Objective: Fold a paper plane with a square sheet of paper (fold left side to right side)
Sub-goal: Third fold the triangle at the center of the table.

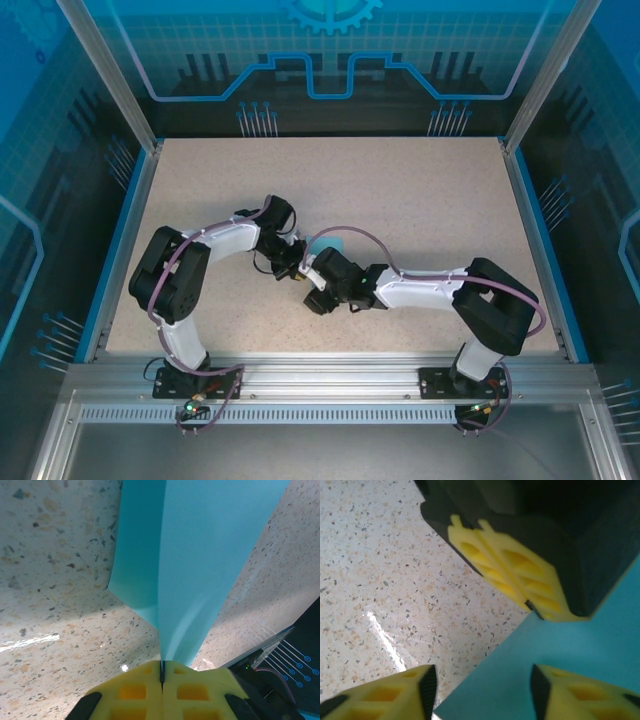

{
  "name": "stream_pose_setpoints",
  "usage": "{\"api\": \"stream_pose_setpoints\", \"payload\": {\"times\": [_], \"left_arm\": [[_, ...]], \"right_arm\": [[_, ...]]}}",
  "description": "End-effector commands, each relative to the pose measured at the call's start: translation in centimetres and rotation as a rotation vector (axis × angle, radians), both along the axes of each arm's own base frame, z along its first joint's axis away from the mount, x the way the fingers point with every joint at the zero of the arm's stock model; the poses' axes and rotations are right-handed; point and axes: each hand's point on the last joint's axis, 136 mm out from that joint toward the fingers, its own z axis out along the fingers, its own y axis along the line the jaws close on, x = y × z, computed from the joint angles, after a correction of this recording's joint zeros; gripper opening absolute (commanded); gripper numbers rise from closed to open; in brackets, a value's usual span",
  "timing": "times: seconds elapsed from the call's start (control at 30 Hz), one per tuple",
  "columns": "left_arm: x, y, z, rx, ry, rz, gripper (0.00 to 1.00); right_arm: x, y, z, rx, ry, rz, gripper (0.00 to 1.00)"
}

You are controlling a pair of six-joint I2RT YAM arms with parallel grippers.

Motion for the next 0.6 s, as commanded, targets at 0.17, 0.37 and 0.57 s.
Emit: {"api": "stream_pose_setpoints", "payload": {"times": [0.17,0.37,0.57], "left_arm": [[-0.4,-0.1,0.5,0.005,0.008,-0.036,0.05],[0.6,0.9,1.7,0.028,-0.054,-0.056,0.35],[2.4,2.2,3.3,0.032,-0.126,-0.050,0.42]], "right_arm": [[0.1,0.3,0.7,0.043,0.058,0.016,0.08],[-1.0,-0.3,-0.1,0.049,0.146,0.041,0.00],[-1.4,-0.3,-0.5,0.084,0.228,0.036,0.00]]}}
